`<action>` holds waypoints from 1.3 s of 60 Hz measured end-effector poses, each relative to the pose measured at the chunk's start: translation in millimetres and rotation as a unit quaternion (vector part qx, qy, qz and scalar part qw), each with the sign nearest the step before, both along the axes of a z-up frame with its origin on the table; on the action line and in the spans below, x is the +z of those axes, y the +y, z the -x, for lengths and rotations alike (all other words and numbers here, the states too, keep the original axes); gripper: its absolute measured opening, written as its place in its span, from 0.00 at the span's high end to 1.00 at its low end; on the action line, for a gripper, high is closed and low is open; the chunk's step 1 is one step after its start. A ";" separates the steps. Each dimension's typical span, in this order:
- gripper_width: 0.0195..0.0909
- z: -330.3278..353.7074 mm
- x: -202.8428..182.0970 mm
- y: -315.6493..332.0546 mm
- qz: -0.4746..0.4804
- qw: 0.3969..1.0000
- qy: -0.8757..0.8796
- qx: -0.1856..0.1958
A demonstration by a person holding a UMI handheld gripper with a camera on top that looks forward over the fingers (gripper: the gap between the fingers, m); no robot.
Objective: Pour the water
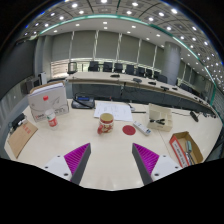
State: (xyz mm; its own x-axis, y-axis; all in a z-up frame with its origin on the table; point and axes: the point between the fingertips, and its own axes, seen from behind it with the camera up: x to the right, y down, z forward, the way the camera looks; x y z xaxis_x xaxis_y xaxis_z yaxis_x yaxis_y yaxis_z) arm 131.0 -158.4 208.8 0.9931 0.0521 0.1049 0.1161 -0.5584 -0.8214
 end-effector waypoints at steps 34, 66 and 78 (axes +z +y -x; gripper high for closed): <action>0.06 326.7 -90.7 110.3 -0.031 0.993 0.073 0.082; 0.55 386.4 -130.1 255.1 -0.134 0.989 0.041 0.042; 0.76 386.8 -120.6 256.3 -0.131 0.988 0.073 0.045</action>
State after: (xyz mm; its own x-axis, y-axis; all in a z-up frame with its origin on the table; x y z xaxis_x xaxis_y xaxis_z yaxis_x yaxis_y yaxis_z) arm -255.8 97.9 88.2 0.9913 0.1305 -0.0182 0.0243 -0.3169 -0.9481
